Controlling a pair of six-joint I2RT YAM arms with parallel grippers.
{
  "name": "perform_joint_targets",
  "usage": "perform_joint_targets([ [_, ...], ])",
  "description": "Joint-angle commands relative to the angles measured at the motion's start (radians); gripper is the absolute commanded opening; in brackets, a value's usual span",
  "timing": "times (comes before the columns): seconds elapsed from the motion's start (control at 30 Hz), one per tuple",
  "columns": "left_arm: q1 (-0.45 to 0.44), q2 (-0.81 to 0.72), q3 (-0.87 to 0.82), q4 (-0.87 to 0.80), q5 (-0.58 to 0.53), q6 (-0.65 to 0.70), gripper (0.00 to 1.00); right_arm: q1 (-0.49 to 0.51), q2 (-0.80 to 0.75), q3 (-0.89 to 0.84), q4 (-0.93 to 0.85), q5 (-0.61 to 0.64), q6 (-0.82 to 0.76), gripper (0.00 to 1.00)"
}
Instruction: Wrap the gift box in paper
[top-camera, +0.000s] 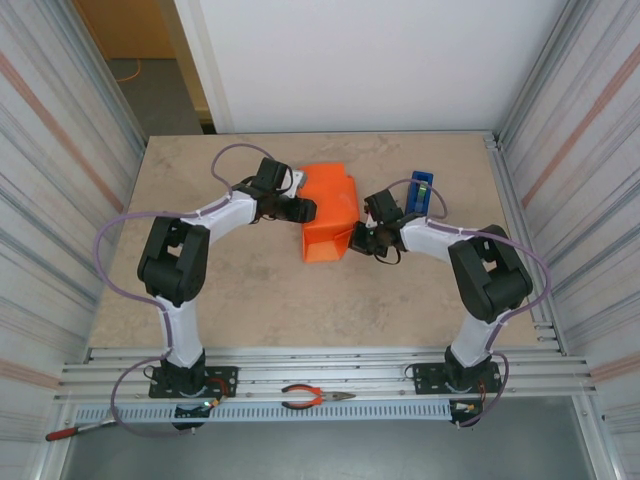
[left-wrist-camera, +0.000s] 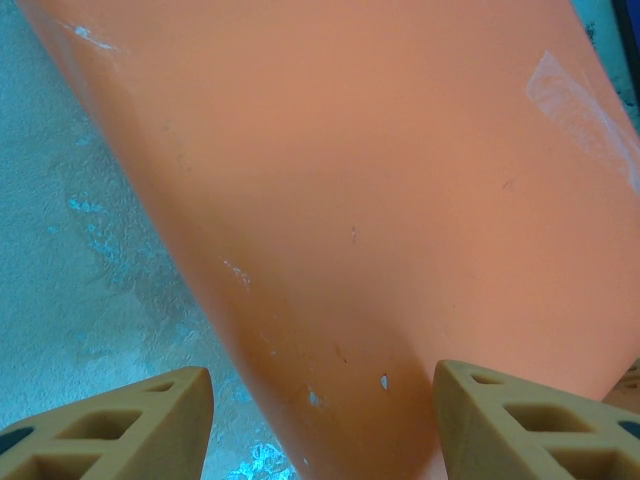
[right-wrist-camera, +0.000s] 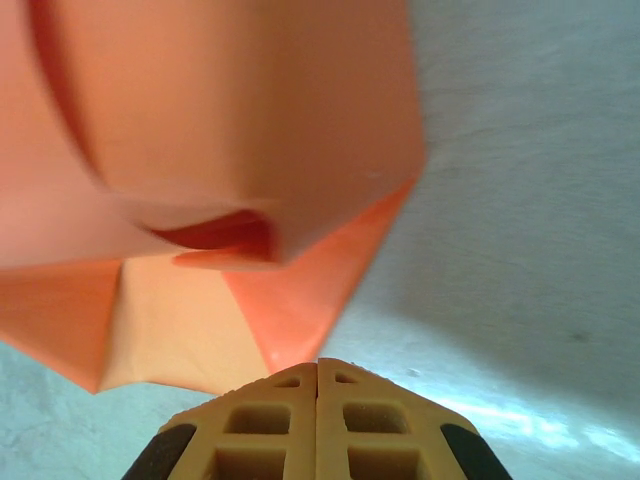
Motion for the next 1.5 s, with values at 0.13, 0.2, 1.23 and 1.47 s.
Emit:
perform_joint_targets([
  [0.13,-0.011,-0.004,0.008,-0.006,0.014,0.02,0.6,0.047,0.075,0.023,0.085,0.0,0.069,0.0],
  [0.2,-0.01,-0.004,0.007,-0.007,0.014,0.02,0.6,0.06,0.091,0.019,0.089,0.004,0.071,0.0],
  [1.23,-0.004,-0.034,-0.002,0.01,0.062,-0.01,0.6,0.05,0.086,-0.009,0.117,0.022,0.125,0.0],
  [1.47,0.015,-0.108,0.015,-0.02,0.049,-0.038,0.61,0.024,-0.111,-0.116,0.087,0.056,0.132,0.0],
])
